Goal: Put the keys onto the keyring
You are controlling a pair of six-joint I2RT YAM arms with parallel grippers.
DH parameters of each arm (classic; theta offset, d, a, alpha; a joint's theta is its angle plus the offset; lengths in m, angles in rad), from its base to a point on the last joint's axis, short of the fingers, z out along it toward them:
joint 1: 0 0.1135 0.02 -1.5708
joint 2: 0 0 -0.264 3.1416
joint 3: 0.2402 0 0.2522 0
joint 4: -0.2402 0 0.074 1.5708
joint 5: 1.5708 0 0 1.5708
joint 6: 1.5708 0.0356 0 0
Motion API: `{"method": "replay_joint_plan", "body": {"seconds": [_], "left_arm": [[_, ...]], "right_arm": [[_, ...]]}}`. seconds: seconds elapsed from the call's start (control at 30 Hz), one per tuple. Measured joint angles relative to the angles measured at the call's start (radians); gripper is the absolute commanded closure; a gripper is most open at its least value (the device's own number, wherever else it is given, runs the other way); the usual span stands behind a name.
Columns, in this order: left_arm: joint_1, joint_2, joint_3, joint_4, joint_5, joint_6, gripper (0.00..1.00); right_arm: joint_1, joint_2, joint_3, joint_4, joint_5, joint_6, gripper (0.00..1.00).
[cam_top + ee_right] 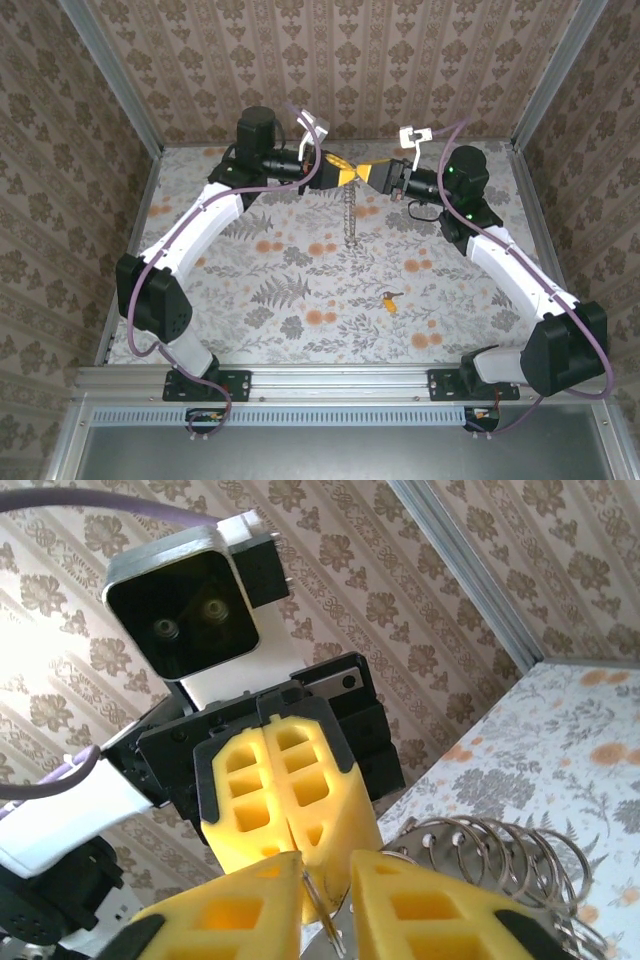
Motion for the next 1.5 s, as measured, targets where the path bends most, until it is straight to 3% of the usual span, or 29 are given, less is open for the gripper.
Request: {"method": "replay_joint_plan", "body": {"seconds": [0.07,0.23,0.53,0.7,0.93,1.03,1.27,1.3,1.33,1.37,1.5], "left_arm": [[0.0,0.0,0.0,-0.01,-0.002,0.002,1.0],[-0.002,0.0,0.0,-0.013,-0.002,0.002,1.0],[-0.005,0.0,0.004,-0.014,-0.003,0.002,1.0],[-0.005,0.0,0.004,-0.014,-0.005,0.002,1.0],[-0.006,0.0,0.004,-0.013,-0.006,0.002,1.0],[-0.006,0.0,0.004,-0.009,-0.006,0.002,1.0],[-0.005,0.0,0.004,-0.006,-0.011,0.002,1.0],[-0.005,0.0,0.004,-0.005,-0.016,0.001,0.92],[-0.005,0.0,0.004,0.0,-0.022,-0.003,0.74],[-0.005,0.0,0.004,0.011,-0.029,-0.007,0.65],[-0.002,-0.017,-0.051,0.162,-0.09,-0.105,0.49]], "right_arm": [[0.0,-0.001,0.0,-0.001,-0.007,0.0,0.87],[0.0,-0.002,-0.002,-0.005,-0.014,-0.005,0.77],[0.0,-0.005,-0.005,-0.004,-0.022,-0.019,0.87],[0.0,-0.006,-0.008,-0.004,-0.026,-0.021,0.8],[0.0,-0.012,-0.032,-0.005,-0.03,-0.021,0.79],[0.0,-0.013,-0.038,-0.008,-0.03,-0.021,0.81],[0.0,-0.013,-0.038,-0.006,-0.029,-0.029,1.0],[0.0,-0.013,-0.038,-0.004,-0.029,-0.026,1.0],[0.0,-0.013,-0.038,-0.003,-0.026,-0.024,1.0],[0.0,-0.013,-0.038,0.0,-0.02,-0.024,1.0],[-0.008,-0.013,-0.048,0.038,0.021,-0.009,1.0]]}}
